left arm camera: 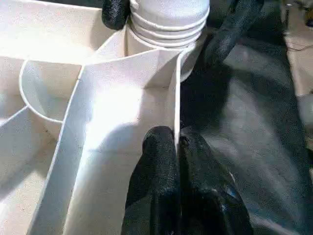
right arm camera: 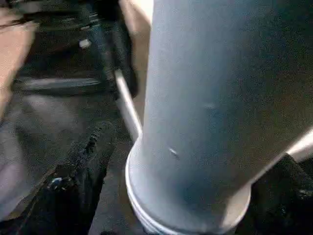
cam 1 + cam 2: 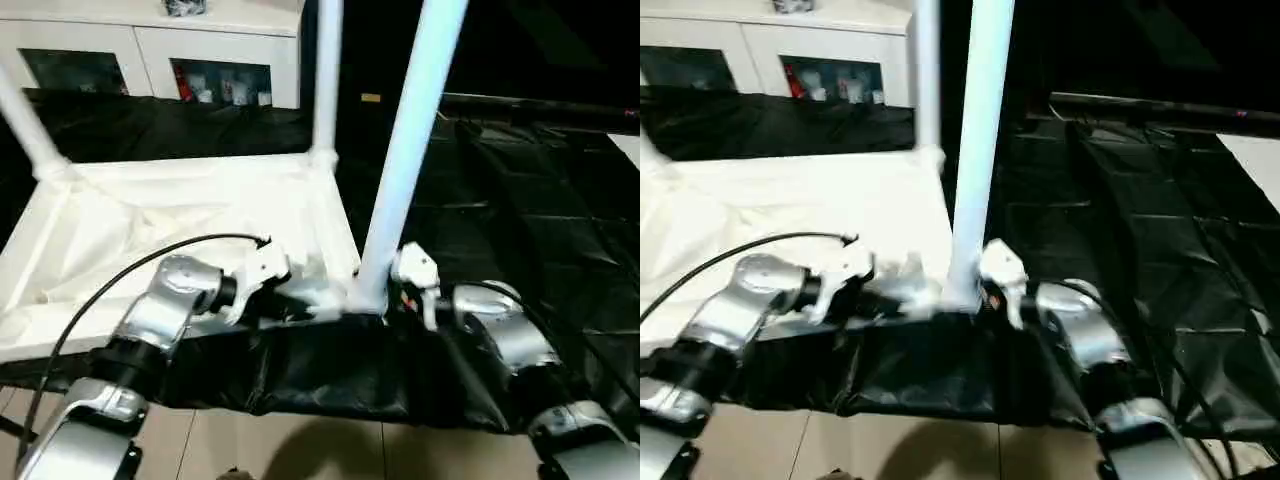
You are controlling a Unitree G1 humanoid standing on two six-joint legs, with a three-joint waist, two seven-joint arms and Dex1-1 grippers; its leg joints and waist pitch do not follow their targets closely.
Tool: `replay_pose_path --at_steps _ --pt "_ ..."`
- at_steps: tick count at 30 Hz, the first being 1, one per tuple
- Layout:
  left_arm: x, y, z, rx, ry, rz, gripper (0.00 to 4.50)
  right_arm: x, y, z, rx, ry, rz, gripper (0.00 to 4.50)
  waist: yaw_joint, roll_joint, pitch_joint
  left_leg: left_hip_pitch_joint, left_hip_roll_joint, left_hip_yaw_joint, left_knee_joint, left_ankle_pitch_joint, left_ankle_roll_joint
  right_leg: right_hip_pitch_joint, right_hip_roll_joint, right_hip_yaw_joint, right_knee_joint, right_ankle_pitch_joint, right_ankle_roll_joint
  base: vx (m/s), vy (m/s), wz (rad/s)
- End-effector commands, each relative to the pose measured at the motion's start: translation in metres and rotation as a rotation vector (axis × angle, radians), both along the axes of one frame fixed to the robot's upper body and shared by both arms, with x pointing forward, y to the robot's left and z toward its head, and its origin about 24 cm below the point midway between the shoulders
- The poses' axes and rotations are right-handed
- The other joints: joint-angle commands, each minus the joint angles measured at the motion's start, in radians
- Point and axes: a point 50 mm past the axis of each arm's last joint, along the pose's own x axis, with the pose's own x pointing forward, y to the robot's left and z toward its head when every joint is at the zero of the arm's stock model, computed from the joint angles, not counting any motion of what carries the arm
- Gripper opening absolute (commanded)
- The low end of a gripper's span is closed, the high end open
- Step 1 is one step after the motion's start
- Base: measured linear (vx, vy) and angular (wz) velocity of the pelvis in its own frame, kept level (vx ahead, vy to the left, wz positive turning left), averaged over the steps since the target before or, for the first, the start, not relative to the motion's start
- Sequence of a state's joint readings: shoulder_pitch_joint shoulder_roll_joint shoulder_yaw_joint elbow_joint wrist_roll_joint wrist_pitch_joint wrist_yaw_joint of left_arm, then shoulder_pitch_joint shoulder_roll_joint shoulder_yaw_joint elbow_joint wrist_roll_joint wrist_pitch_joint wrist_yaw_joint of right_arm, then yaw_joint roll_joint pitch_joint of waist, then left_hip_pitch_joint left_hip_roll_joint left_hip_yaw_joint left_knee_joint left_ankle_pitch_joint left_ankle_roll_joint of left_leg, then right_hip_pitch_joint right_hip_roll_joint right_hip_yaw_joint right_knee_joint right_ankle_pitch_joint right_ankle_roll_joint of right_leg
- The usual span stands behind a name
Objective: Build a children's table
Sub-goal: Rotate leg to tighten
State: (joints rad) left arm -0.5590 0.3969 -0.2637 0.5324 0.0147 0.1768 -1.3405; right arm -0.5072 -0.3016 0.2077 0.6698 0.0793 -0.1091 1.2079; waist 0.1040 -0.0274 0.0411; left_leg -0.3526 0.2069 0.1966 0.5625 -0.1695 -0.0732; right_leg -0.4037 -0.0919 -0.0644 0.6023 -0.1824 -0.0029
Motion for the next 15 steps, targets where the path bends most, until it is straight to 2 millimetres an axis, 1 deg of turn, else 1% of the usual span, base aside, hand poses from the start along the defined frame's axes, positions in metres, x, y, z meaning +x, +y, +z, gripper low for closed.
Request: replay_pose_path --at_steps 1,2,4,5,6,7,8,9,11,15 --pt "-0.009 -0.017 0.002 -0.075 0.047 -0.126 0.00 -0.006 0.009 0.002 0.006 0.023 0.102 3.57 0.002 -0.008 -0.048 0.006 0.031 -0.009 -0.064 -0.285 0.042 0.040 -0.052 0.042 -0.076 -0.301 -0.202 0.000 0.000 0.00" --pt "-0.010 -0.015 0.002 -0.075 0.062 -0.139 0.00 -0.008 0.008 0.003 0.008 0.036 0.128 3.57 0.003 -0.009 -0.048 0.006 0.031 -0.010 -0.064 -0.283 0.038 0.041 -0.052 0.042 -0.074 -0.304 -0.200 0.000 0.000 0.00" --pt "-0.011 -0.014 0.003 -0.073 0.068 -0.154 0.00 -0.011 0.008 0.003 0.013 0.055 0.167 3.52 0.006 -0.008 -0.049 0.006 0.032 -0.009 -0.064 -0.277 0.040 0.041 -0.050 0.042 -0.072 -0.290 -0.201 0.000 0.000 0.00" --pt "-0.012 -0.013 0.004 -0.072 0.076 -0.161 0.00 -0.012 0.009 0.003 0.015 0.063 0.180 3.34 0.010 -0.010 -0.050 0.007 0.033 -0.008 -0.062 -0.260 0.046 0.039 -0.049 0.042 -0.069 -0.256 -0.209 0.000 0.000 0.00" --pt "-0.012 -0.012 0.004 -0.072 0.079 -0.163 0.00 -0.013 0.010 0.002 0.015 0.068 0.189 3.22 0.011 -0.006 -0.051 0.007 0.033 -0.008 -0.062 -0.254 0.044 0.039 -0.050 0.042 -0.067 -0.235 -0.217 0.000 0.000 0.00" --pt "-0.012 -0.012 0.004 -0.072 0.079 -0.163 0.00 -0.013 0.010 0.002 0.015 0.068 0.189 3.22 0.012 -0.007 -0.051 0.006 0.032 -0.008 -0.062 -0.250 0.043 0.040 -0.050 0.041 -0.067 -0.228 -0.220 0.000 0.000 0.00" --pt "-0.012 -0.011 0.005 -0.074 0.081 -0.163 0.00 -0.014 0.011 0.001 0.012 0.070 0.193 3.13 0.012 -0.008 -0.051 0.006 0.031 -0.007 -0.061 -0.247 0.041 0.040 -0.049 0.041 -0.066 -0.221 -0.223 0.000 0.000 0.00" --pt "-0.012 -0.011 0.005 -0.074 0.082 -0.163 0.00 -0.015 0.012 0.000 0.010 0.070 0.193 3.03 0.012 -0.006 -0.051 0.005 0.030 -0.007 -0.062 -0.249 0.038 0.041 -0.050 0.041 -0.066 -0.223 -0.223 0.000 0.000 0.00" --pt "-0.011 -0.011 0.005 -0.074 0.071 -0.154 0.00 -0.016 0.015 -0.002 0.016 0.075 0.191 2.84 0.013 -0.008 -0.051 0.005 0.030 -0.009 -0.062 -0.251 0.036 0.042 -0.051 0.041 -0.067 -0.233 -0.220 0.000 0.000 0.00" --pt "-0.007 -0.013 0.005 -0.075 0.035 -0.114 0.00 -0.017 0.019 -0.004 0.034 0.076 0.153 2.72 0.014 -0.007 -0.051 0.004 0.030 -0.009 -0.062 -0.249 0.033 0.042 -0.051 0.041 -0.067 -0.234 -0.214 0.000 0.000 0.00"
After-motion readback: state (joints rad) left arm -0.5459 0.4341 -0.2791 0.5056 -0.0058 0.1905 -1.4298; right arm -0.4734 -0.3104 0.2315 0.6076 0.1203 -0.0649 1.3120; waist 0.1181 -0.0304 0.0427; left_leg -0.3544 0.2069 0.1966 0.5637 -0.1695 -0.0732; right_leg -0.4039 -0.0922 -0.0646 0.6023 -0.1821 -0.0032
